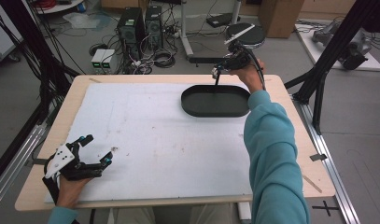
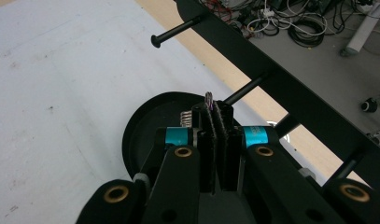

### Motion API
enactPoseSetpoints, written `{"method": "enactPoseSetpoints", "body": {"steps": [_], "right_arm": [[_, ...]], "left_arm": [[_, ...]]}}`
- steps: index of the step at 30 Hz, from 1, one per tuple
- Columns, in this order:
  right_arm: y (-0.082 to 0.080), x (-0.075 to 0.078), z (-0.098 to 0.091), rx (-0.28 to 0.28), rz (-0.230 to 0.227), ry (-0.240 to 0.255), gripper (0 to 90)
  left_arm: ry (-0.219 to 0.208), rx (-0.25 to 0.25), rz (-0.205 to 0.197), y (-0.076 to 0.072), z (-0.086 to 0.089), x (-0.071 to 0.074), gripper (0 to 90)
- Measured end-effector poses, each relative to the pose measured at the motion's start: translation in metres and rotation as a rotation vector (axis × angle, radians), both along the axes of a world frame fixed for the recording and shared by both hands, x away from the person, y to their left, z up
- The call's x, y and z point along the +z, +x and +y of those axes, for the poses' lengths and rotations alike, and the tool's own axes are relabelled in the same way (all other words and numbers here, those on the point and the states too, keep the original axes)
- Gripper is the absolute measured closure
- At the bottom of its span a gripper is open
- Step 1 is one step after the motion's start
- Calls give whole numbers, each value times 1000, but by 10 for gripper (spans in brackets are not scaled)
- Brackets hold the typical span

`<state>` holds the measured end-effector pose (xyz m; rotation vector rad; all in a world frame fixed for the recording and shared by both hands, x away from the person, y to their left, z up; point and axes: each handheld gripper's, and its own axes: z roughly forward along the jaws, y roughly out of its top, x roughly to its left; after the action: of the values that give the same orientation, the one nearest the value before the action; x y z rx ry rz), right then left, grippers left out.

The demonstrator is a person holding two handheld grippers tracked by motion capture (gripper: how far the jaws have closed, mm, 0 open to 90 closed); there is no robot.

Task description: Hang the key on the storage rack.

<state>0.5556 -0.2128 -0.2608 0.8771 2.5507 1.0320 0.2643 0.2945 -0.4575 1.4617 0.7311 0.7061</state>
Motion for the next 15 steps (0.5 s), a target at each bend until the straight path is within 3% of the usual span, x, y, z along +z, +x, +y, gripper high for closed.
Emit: {"method": "enactPoseSetpoints", "body": {"steps": [8, 9, 10, 15], "right_arm": [[3, -2, 0, 2, -11, -8, 887], [1, -2, 1, -15, 13, -3, 887], [3, -3, 1, -2, -7, -4, 887], [4, -3, -1, -3, -3, -1, 887]], "left_arm": [[1, 3, -2, 0, -1, 0, 17], [-1, 3, -3, -1, -1, 0, 17], [-1, 4, -4, -1, -1, 0, 17], [0, 4, -4, 0, -1, 0, 17]]}}
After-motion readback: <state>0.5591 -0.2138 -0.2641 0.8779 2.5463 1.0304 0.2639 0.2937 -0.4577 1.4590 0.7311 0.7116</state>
